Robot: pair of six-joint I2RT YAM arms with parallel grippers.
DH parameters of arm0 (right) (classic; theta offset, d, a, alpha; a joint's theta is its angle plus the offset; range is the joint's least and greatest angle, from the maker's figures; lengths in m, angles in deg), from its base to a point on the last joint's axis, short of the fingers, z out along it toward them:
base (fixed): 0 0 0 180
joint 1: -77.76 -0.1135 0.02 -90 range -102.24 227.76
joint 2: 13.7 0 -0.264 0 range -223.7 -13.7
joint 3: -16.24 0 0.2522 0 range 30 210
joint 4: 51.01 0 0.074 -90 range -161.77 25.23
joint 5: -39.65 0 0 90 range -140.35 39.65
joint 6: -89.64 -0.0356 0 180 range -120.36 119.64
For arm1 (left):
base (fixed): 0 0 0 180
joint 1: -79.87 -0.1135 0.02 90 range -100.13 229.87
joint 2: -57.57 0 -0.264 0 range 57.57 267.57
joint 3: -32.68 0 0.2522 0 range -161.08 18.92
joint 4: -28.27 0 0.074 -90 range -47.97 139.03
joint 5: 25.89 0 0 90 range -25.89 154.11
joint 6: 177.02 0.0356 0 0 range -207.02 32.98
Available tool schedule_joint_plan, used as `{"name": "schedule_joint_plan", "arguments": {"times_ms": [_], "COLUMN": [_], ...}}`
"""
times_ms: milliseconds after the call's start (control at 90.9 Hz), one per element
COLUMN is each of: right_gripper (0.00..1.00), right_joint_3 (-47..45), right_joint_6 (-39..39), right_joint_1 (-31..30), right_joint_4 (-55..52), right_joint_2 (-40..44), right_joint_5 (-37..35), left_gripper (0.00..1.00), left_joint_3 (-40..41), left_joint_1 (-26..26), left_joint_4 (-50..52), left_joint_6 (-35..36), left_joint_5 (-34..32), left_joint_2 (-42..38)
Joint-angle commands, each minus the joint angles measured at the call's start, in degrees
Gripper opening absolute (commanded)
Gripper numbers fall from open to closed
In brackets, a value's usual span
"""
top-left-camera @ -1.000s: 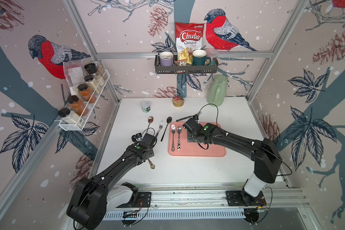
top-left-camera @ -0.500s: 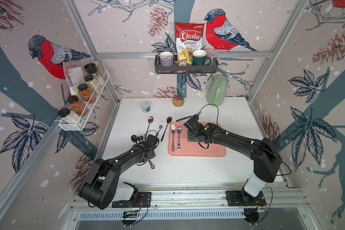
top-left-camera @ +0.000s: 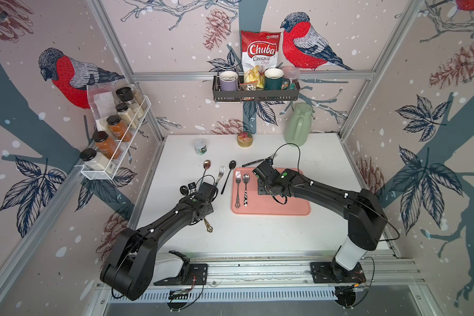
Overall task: Set the spoon and fork side by side
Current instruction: Pick up the fork at the center of the board.
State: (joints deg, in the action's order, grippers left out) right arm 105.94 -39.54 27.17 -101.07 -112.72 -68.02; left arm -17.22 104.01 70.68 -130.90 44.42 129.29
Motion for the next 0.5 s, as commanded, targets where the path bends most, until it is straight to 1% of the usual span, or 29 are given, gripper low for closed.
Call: {"name": "schedule_joint_plan", "arguments": {"times_ms": [0,385,484], "right_gripper": [0.56,0.57,0.57], "right_joint_3": [0.41,0.63,0.70], "right_joint_6": [-0.72,-1.06,-1.17], "right_joint_1": [-0.03,0.22,0.32], "right_joint_4": [-0.10,-1.31,-1.32], "right_joint_2": [-0.66,-1.15,-1.37], "right_joint_5": [0.56,0.53,0.78], "left_gripper": [0.30,0.24,0.18], "left_joint_3": [-0.44,1.17,1.81], "left_joint_1": [0.13,0.06,0.09], "left_joint_4": [2.03,-4.42,-6.47], "left_joint_6": [0.29,-0.16,-0.10], "left_joint_5": [-0.55,1.86,2.96], "left_joint_2": [-0.52,7.77,9.64]}}
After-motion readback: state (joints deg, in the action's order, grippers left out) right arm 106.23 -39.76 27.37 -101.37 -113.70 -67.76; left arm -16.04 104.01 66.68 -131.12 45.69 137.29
